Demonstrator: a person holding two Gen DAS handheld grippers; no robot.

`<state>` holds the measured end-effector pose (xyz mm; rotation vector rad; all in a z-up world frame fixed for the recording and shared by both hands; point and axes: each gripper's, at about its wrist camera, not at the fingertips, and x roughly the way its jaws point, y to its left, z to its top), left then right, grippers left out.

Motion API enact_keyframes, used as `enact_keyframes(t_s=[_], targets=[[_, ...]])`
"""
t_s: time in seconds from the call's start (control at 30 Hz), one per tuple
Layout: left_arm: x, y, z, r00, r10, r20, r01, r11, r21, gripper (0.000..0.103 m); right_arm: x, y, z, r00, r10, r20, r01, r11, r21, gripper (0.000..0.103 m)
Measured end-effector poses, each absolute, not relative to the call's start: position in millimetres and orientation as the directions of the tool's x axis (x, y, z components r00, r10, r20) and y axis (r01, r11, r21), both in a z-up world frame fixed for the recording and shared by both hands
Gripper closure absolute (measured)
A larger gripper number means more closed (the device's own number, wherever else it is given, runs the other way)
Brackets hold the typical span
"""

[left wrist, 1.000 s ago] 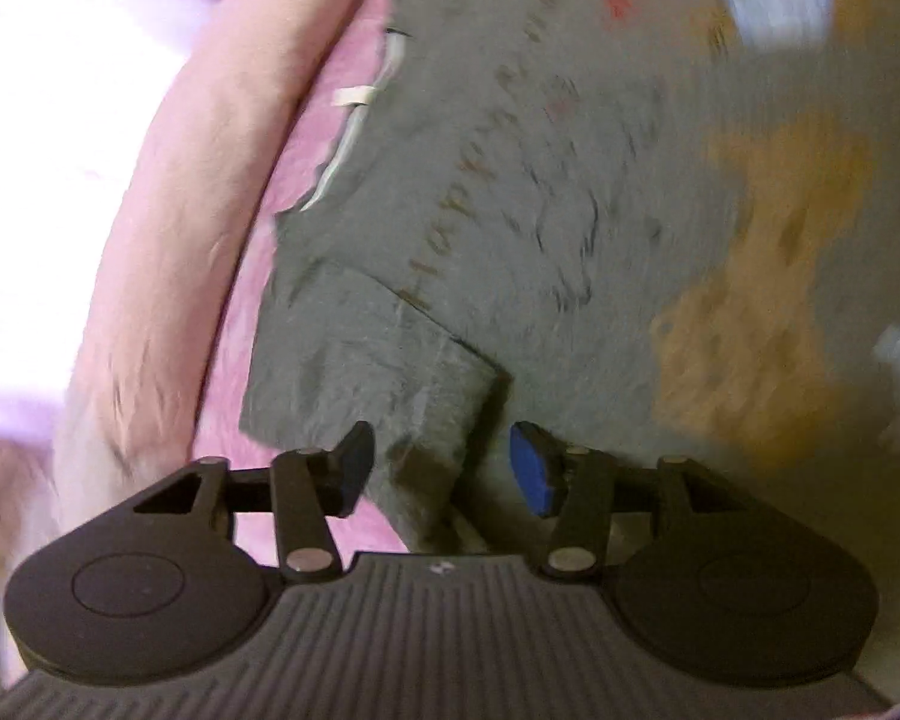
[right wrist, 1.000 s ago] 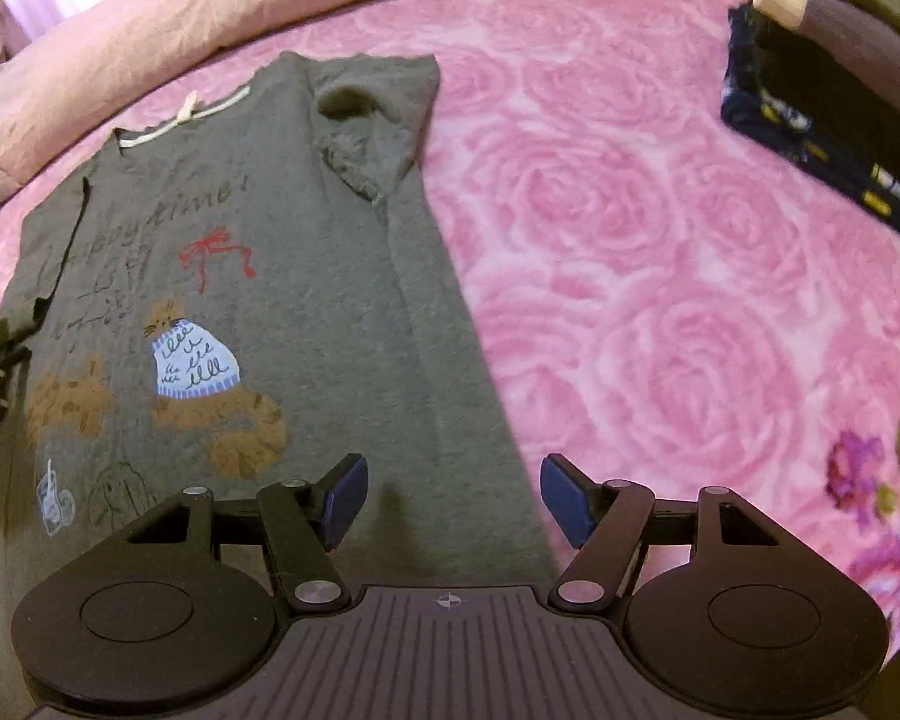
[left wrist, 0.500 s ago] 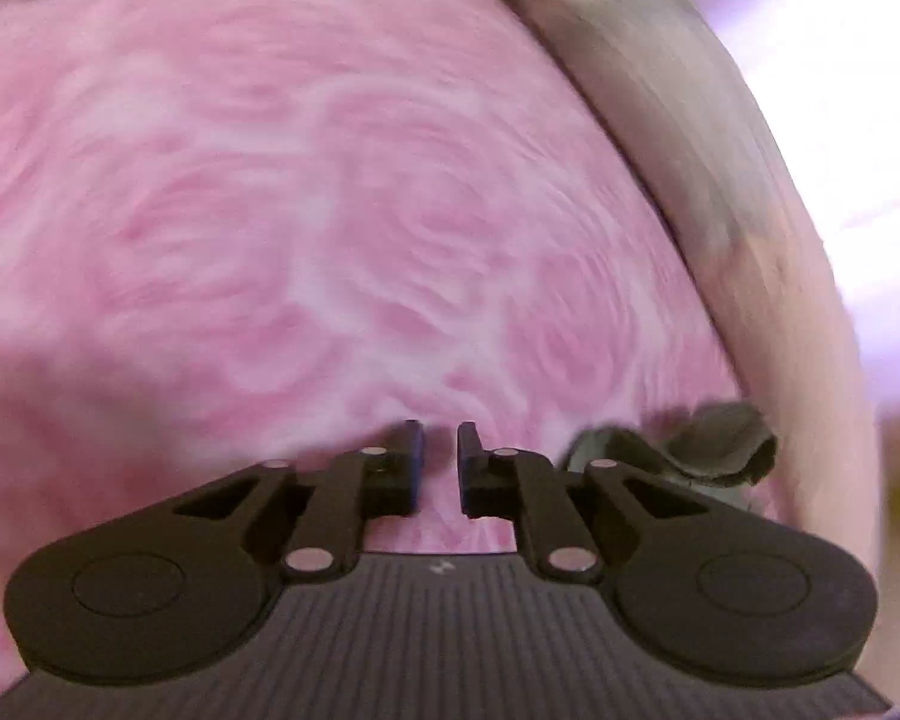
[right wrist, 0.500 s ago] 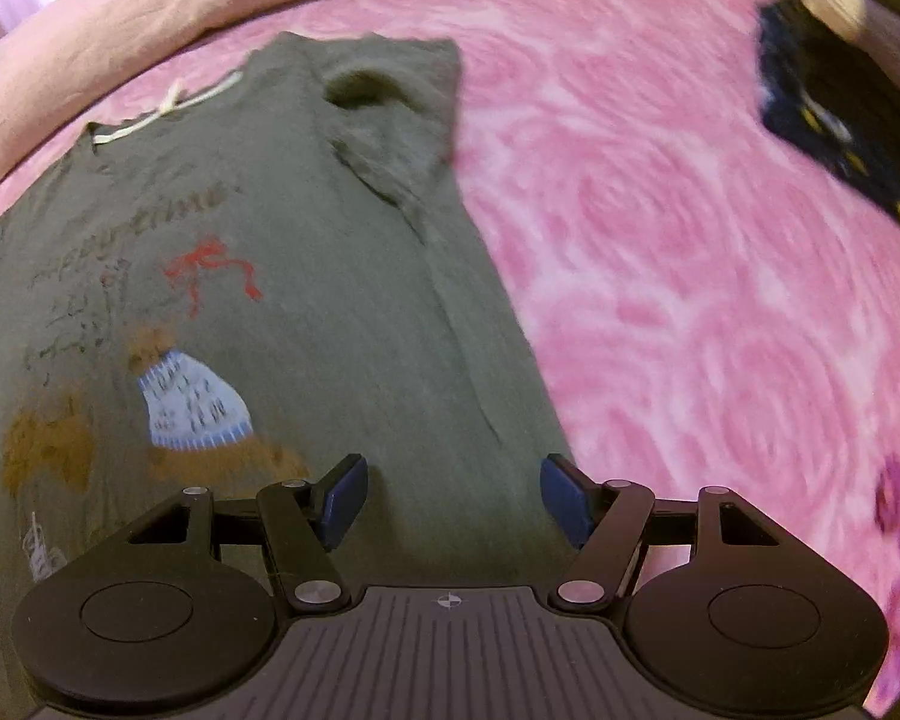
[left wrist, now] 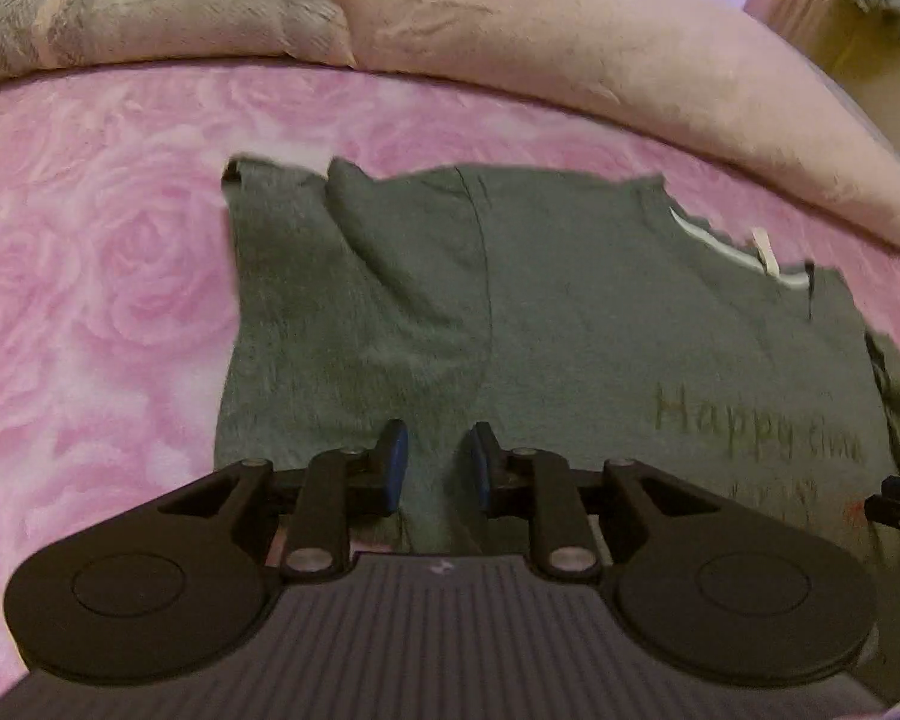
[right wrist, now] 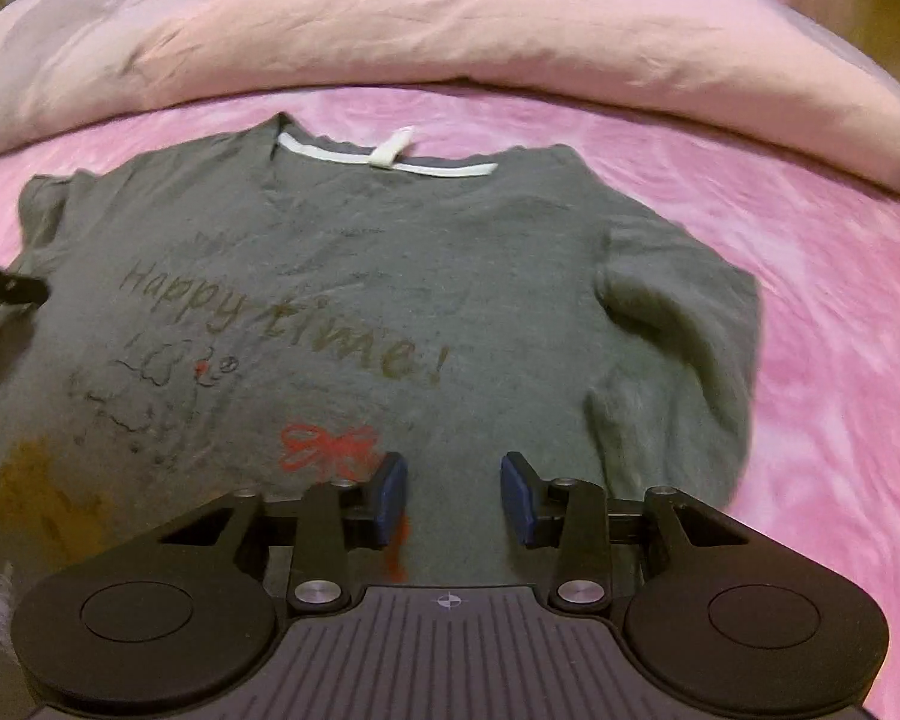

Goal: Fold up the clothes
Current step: 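Lay the T-shirt flat on the bedspread and open both tools, then move both open tools to the T-shirt collar and shoulders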

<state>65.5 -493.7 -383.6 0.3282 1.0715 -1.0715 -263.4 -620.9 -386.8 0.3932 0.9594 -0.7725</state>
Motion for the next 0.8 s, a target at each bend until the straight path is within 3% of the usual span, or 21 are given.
enact_keyframes(t_s=[0.07,0.13,0.2,0.27,0.43,0.53,0.67,0.73,0.8], targets=[[57.7,-506.4,-386.0,0.060,-0.533,-0.844,0.869,0.443,-0.219,0.084,-275.0,-636.5,-389.0,0.301,-0.481,-0.823,0.762,0.640,-0.096,0.064],[60.6,-504.9,-387.4,0.081,-0.517,-0.852,0.867,0.458,-0.195,0.084,-305.2,-656.1,-386.3,0.023,-0.629,-0.777,0.883,0.377,-0.279,0.064],[63.2,-498.5,-387.1,0.097,-0.507,-0.856,0.861,0.475,-0.183,0.084,-360.6,-675.6,-379.0,-0.191,-0.579,-0.793,0.965,0.039,-0.261,0.052],[66.1,-497.5,-384.1,0.105,-0.500,-0.860,0.846,0.500,-0.187,0.082,-410.9,-677.1,-369.2,-0.225,-0.495,-0.839,0.969,-0.200,-0.142,0.052],[64.4,-502.7,-380.0,0.102,-0.511,-0.853,0.832,0.514,-0.209,0.081,-431.4,-665.7,-353.7,0.006,-0.548,-0.837,0.996,-0.069,0.052,0.052],[63.4,-516.4,-382.2,0.098,-0.516,-0.851,0.850,0.488,-0.198,0.081,-406.5,-671.2,-350.3,0.124,-0.595,-0.794,0.991,0.121,0.064,0.052],[63.5,-539.3,-388.6,0.100,-0.512,-0.853,0.881,0.444,-0.163,0.081,-381.0,-690.4,-374.2,0.222,-0.515,-0.828,0.955,0.285,0.079,0.052],[69.4,-548.5,-391.8,0.131,-0.499,-0.856,0.890,0.440,-0.121,0.085,-381.3,-703.8,-382.8,0.024,-0.541,-0.841,0.977,0.191,-0.094,0.052],[80.1,-555.0,-388.5,0.146,-0.518,-0.843,0.889,0.442,-0.118,0.085,-395.6,-719.9,-370.6,-0.049,-0.565,-0.824,0.995,0.047,-0.091,0.052]])
